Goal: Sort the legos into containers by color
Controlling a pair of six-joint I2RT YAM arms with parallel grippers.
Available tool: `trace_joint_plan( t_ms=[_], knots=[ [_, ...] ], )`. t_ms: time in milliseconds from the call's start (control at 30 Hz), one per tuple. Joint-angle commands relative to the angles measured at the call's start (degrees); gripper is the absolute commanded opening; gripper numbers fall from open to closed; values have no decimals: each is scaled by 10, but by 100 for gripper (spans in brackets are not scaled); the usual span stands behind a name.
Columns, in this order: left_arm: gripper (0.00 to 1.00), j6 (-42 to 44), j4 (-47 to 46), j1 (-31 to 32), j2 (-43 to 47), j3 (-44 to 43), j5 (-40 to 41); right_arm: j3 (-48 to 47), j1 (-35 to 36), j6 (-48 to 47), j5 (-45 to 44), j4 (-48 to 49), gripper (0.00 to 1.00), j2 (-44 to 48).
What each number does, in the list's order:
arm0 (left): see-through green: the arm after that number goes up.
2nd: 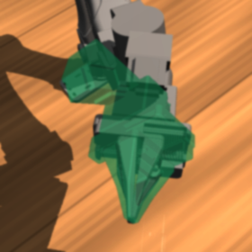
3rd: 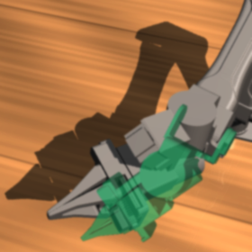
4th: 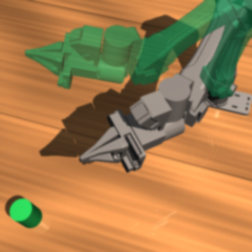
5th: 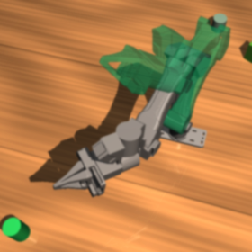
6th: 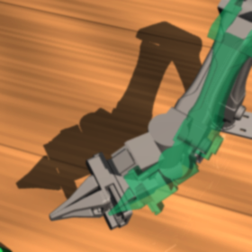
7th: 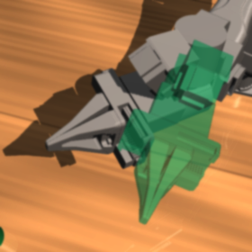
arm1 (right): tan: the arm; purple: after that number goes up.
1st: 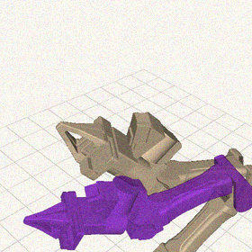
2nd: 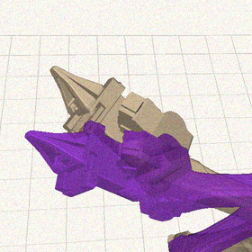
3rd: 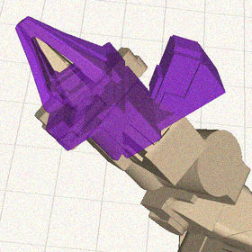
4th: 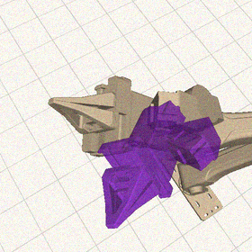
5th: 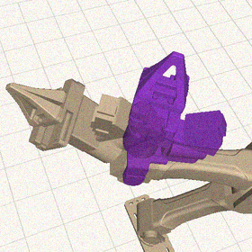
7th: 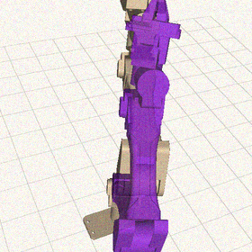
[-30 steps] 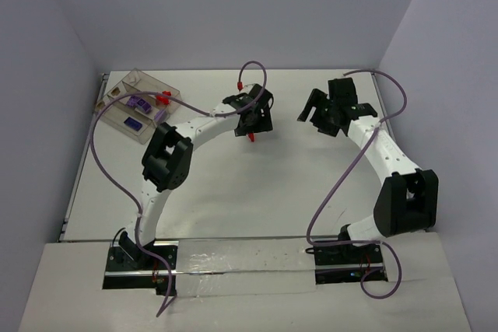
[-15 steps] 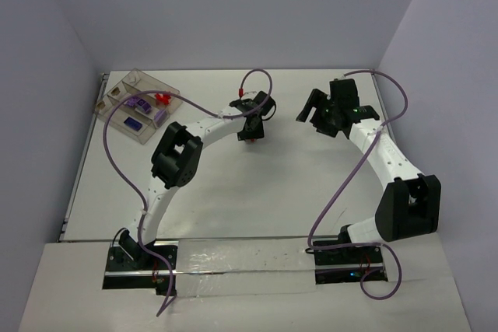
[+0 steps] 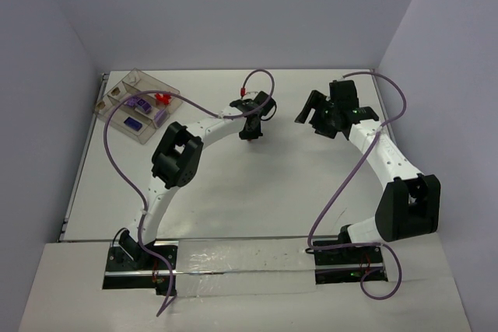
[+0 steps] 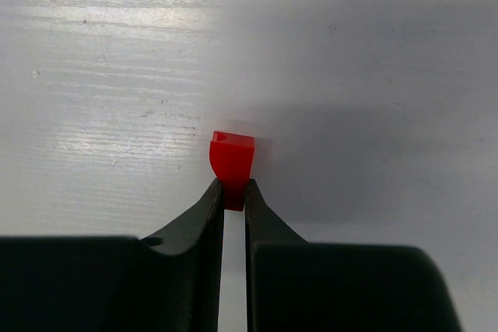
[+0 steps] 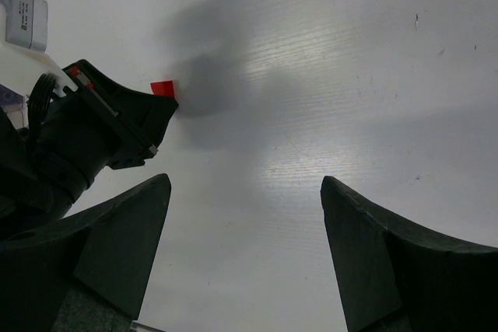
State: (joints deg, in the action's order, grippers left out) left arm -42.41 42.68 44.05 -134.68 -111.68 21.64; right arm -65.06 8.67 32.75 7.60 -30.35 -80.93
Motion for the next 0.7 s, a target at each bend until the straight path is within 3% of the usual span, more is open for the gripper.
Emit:
trace_joint_plan(
  t_ms=[0,100,233,367,667],
  knots=[
    [0,38,-2,-5,43,-10,13,8,6,-1,13,27,85,5],
    [0,62,7,-33,79,-5,18,14,8,1,14,29,85,5],
    [0,102,-15,-96,148,26,-54,18,10,0,7,33,85,6],
    [0,121,4,-159,178,14,-62,23,11,3,8,38,85,3],
    [0,147,22,-287,139,-77,-59,4,27,7,1,33,85,-13]
  ],
)
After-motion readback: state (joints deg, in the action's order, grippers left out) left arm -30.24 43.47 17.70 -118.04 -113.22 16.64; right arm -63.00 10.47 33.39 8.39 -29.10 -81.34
